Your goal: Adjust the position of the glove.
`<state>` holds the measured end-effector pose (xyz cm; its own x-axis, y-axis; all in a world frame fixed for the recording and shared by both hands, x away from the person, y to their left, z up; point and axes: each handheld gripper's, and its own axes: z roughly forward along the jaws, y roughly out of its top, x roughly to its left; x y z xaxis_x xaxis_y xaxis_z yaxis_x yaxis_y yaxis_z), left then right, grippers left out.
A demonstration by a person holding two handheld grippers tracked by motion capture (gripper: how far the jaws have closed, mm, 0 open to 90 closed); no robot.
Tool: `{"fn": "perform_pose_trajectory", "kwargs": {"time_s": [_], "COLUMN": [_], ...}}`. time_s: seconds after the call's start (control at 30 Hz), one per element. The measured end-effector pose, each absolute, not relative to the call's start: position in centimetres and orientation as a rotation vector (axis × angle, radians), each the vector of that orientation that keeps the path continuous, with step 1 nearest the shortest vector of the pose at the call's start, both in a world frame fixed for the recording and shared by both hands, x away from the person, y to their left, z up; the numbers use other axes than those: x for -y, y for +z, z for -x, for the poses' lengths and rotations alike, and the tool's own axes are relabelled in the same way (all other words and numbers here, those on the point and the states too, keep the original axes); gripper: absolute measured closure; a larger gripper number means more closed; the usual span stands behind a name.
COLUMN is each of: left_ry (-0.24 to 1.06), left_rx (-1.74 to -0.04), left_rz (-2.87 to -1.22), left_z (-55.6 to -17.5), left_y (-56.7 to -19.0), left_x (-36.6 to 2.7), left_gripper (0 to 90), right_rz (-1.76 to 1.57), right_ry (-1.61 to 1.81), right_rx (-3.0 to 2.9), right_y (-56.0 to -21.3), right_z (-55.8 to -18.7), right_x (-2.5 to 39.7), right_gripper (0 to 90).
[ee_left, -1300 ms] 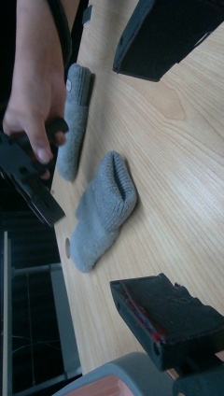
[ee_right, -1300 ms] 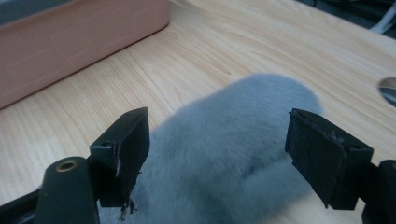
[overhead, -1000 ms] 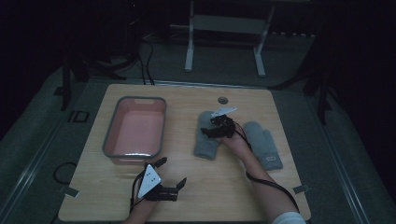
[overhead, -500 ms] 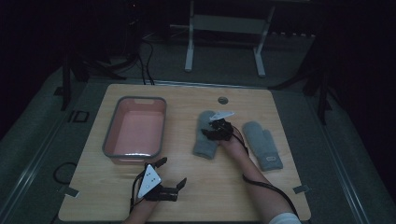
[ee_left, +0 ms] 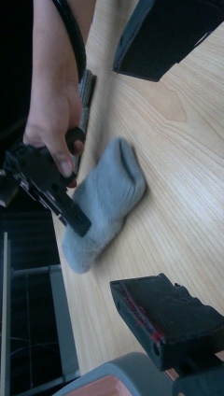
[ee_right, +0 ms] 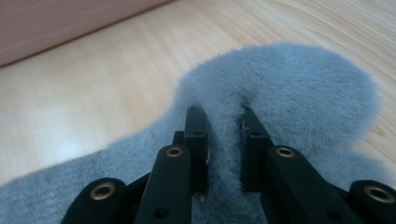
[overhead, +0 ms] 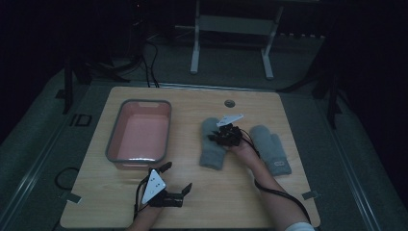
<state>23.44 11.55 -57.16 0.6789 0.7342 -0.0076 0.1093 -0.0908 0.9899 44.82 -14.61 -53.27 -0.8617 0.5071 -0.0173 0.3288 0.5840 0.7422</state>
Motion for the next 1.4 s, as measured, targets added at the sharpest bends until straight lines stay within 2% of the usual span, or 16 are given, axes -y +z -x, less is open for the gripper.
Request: {"fn": "perform_pose_trajectory", "kwargs": {"time_s": [0.43, 0.53, 0.77, 0.9, 1.07, 1.17, 1.4], "left_ry": [0.613, 0.615, 0.6, 0.599, 0.593, 0.593, 0.594], "left_rx": [-0.705, -0.704, -0.703, -0.695, -0.697, -0.699, -0.698], "left_rz": [-1.607, -1.607, -1.603, -1.607, -1.605, -1.604, -1.605], "left_z": [-23.4, -23.4, -23.4, -23.4, -23.4, -23.4, -23.4], "left_y": [-57.2, -57.2, -57.2, -57.2, -57.2, -57.2, -57.2], "left_x": [-11.5, -11.5, -11.5, -11.5, -11.5, -11.5, -11.5], "left_gripper": [0.6, 0.6, 0.6, 0.6, 0.6, 0.6, 0.6], "right_rz": [-0.571, -0.618, -0.657, -0.671, -0.7, -0.658, -0.665], "right_ry": [1.264, 1.247, 1.2, 1.234, 1.272, 1.254, 1.308], "right_rx": [-2.598, -2.59, -2.641, -2.65, -2.674, -2.663, -2.612], "right_y": [-49.9, -50.9, -54.5, -55.3, -55.6, -55.1, -52.4], "right_z": [-39.4, -38.4, -38.9, -39.4, -39.8, -39.5, -38.7], "right_x": [16.6, 17.0, 17.7, 18.1, 18.1, 18.0, 19.1], "right_gripper": [77.2, 77.0, 75.2, 63.7, 38.8, 29.3, 21.3]}}
